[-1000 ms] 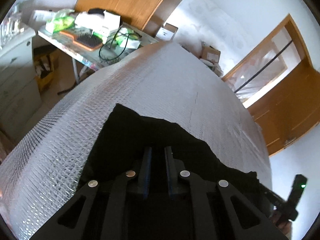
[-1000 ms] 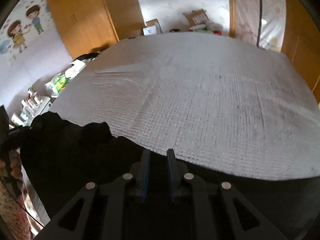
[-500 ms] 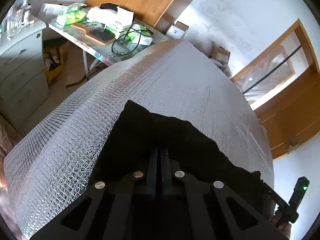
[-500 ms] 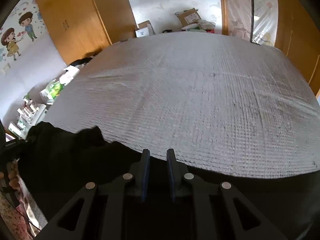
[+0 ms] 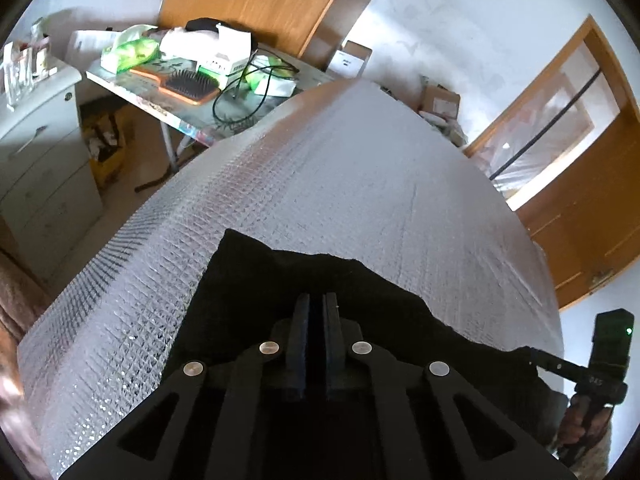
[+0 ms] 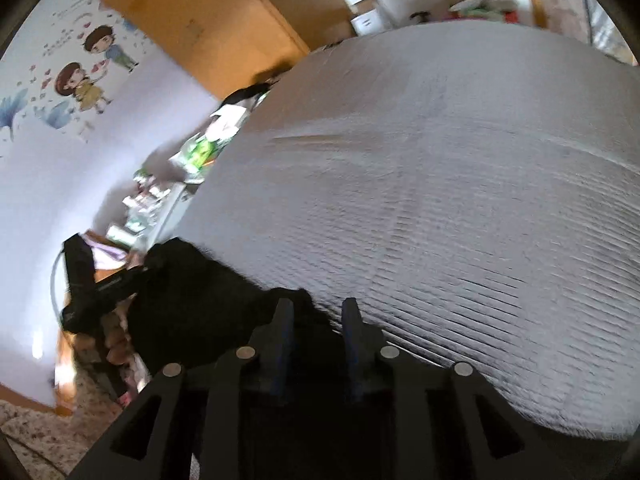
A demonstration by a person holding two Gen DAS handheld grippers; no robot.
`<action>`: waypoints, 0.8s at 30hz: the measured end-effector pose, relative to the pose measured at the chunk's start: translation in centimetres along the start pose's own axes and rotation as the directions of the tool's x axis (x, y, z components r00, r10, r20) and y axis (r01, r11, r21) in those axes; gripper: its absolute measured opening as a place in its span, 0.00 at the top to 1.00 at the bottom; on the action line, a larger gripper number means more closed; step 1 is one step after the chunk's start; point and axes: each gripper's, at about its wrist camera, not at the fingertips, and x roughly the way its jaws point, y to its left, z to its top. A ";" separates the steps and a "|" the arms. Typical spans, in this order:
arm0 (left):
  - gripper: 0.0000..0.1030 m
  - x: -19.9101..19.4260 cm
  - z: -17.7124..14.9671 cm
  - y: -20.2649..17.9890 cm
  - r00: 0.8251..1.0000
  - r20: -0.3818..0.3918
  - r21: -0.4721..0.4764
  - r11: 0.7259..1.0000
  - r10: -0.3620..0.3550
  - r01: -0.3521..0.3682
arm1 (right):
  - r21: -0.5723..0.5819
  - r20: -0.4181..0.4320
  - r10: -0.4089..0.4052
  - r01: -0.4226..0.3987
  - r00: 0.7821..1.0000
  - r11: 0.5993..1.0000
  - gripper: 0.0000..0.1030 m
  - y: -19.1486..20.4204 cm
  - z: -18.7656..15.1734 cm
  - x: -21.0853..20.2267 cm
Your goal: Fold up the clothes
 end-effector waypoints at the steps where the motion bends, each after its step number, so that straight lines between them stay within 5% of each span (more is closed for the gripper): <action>1: 0.94 0.1 0.0 0.1 1.000 -0.002 -0.003 1.000 0.000 0.000 | 0.000 -0.021 0.017 -0.017 1.000 1.000 0.74 0.0 0.2 0.4; 6: 0.94 0.5 0.3 0.5 1.000 -0.008 -0.025 1.000 -0.009 0.009 | -0.055 -0.092 0.074 -0.080 0.993 0.995 0.81 1.0 0.4 1.6; 7: 0.94 0.6 0.4 0.5 1.000 -0.007 -0.029 1.000 -0.010 0.010 | -0.075 -0.085 0.065 -0.072 0.994 0.995 0.92 1.2 0.5 1.6; 12: 0.94 0.8 0.7 0.6 1.000 -0.003 -0.034 0.999 -0.013 0.013 | -0.092 0.000 0.088 -0.087 0.996 0.992 0.95 1.1 1.3 -0.2; 24: 0.95 1.0 1.1 1.0 1.000 -0.004 -0.045 0.999 -0.018 0.018 | 0.025 0.097 -0.068 0.066 0.993 0.997 0.94 -1.9 1.7 -1.8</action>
